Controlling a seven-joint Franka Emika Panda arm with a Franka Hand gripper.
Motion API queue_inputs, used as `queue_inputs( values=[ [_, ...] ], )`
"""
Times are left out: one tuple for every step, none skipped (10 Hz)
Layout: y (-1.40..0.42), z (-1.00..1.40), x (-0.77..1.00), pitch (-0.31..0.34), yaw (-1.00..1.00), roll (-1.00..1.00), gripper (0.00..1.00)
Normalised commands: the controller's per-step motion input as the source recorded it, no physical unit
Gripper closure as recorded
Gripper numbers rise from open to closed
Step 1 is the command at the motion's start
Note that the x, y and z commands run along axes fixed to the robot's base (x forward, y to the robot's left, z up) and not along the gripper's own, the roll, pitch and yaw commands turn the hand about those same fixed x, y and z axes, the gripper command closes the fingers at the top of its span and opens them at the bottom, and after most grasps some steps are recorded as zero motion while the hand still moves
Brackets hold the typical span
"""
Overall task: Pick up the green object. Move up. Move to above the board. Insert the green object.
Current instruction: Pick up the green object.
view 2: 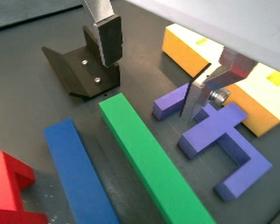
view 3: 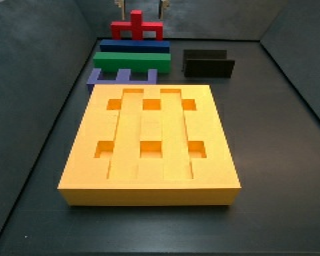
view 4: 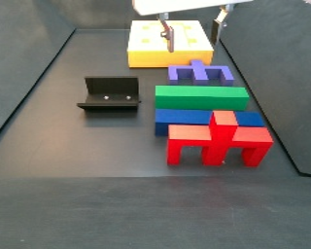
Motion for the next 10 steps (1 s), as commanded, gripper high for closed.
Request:
queue_inputs(
  values=[
    [0.0,-0.04,0.12,0.013,0.6,0.0,0.0],
    [0.0,0.0,0.12,0.003,0.56,0.0,0.0],
    [0.0,0.0,0.07,0.0,0.61,0.0,0.0],
    [-0.2,-0.07,0.17,0.043,0.12,0.05,0.0],
    [0.0,-0.39,-0.16,0.004,-0.31,-0.1,0.0],
    [0.0,-0.51,-0.32,-0.004,-0.79,-0.15,0.0],
    [0.0,-0.29,0.0,0.104,-1.0,0.0,0.0],
    [0.0,-0.29,0.0,0.101,-1.0,0.0,0.0],
    [0.0,-0.23,0.0,0.076,-1.0,0.0,0.0],
    [0.0,-0.15,0.0,0.044,-1.0,0.0,0.0]
  ],
)
